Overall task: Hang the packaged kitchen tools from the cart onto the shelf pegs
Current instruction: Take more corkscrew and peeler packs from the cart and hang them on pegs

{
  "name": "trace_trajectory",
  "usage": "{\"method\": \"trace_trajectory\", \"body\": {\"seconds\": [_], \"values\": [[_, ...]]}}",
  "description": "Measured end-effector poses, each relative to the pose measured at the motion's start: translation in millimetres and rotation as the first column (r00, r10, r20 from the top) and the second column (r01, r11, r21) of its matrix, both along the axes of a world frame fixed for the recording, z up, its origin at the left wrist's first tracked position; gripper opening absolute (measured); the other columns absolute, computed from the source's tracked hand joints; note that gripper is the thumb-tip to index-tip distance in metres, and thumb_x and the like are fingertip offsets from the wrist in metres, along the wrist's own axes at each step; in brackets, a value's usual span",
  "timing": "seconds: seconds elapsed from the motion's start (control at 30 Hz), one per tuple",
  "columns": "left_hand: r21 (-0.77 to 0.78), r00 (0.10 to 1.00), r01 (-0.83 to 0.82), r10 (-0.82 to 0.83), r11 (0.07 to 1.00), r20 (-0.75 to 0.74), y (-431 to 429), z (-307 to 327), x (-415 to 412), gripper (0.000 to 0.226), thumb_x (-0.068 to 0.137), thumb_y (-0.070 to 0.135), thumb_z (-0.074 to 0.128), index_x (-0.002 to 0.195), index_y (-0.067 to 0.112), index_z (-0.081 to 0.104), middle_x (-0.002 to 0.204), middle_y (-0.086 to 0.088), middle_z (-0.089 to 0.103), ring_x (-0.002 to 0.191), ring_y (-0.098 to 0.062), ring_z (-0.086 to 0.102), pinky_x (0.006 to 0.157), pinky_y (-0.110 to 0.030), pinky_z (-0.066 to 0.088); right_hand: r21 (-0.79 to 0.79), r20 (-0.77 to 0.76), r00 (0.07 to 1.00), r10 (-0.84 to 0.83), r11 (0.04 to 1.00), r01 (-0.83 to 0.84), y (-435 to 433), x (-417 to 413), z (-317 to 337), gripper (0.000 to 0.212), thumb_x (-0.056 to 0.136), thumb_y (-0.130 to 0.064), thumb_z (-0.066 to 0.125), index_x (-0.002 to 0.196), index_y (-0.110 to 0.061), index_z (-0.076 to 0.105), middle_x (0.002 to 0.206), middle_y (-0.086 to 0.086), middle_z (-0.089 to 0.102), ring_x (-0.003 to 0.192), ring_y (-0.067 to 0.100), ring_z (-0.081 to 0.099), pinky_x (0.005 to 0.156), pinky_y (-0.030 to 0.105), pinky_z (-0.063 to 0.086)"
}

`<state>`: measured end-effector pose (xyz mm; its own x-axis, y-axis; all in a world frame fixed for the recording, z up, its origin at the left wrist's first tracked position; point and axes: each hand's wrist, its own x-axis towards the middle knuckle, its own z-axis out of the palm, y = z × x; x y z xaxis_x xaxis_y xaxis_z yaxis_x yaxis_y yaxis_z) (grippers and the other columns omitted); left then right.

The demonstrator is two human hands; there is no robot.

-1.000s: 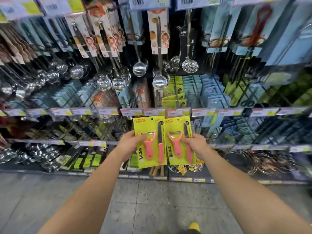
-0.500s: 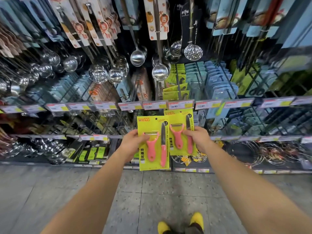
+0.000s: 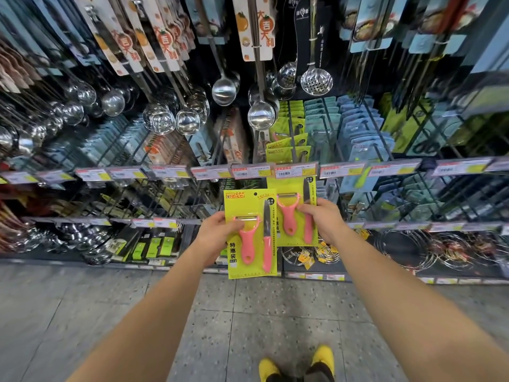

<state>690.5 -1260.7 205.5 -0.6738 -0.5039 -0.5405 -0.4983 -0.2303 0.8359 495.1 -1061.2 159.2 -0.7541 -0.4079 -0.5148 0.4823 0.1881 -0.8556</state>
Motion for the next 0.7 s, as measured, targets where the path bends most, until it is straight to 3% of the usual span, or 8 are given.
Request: {"method": "trace_trajectory", "body": {"seconds": [0.13,0.27,0.57,0.7], "values": [[0.004,1.000,0.001,-0.001,1.000,-0.003,1.0,-3.9,2.1,0.054,0.059,0.042,0.086,0.109,0.027,0.073,0.111,-0.002,0.079,0.115,-0.034,0.069,0.104,-0.058,0.044,-0.078,0.034,0.999,-0.027,0.997,0.029,-7.1,-2.0,7.7,0.017,0.085,-0.004,0.076,0.100,-0.005,0.068,0.094,0.009,0.072,0.089,0.023,0.069,0.078,0.034,0.054],[-0.004,1.000,-0.001,0.001,1.000,0.001,2.7,-4.3,3.2,0.055,0.058,0.043,0.085,0.109,0.026,0.073,0.110,-0.001,0.079,0.116,-0.034,0.068,0.106,-0.058,0.043,-0.087,0.051,0.997,-0.054,0.994,0.058,-9.7,-2.1,11.4,0.010,0.086,-0.004,0.075,0.090,-0.009,0.068,0.087,0.006,0.072,0.084,0.021,0.069,0.069,0.030,0.052],[-0.035,0.999,-0.029,0.030,0.999,0.016,6.2,-1.5,1.0,0.045,0.066,0.037,0.083,0.108,0.024,0.074,0.109,-0.004,0.079,0.116,-0.037,0.068,0.088,-0.045,0.048,-0.090,0.051,0.994,-0.101,0.990,0.105,0.7,0.1,5.0,0.013,0.082,0.000,0.077,0.087,-0.009,0.069,0.083,0.005,0.072,0.081,0.020,0.069,0.073,0.031,0.053],[-0.027,1.000,-0.025,0.025,0.999,0.002,8.1,-1.0,-0.2,0.030,0.083,0.025,0.079,0.111,0.019,0.072,0.111,-0.007,0.078,0.116,-0.035,0.067,0.082,-0.039,0.044,-0.079,0.046,0.995,-0.089,0.993,0.092,3.2,-2.1,5.8,0.013,0.082,-0.001,0.077,0.090,-0.008,0.070,0.084,0.004,0.073,0.080,0.019,0.070,0.071,0.031,0.053]]}}
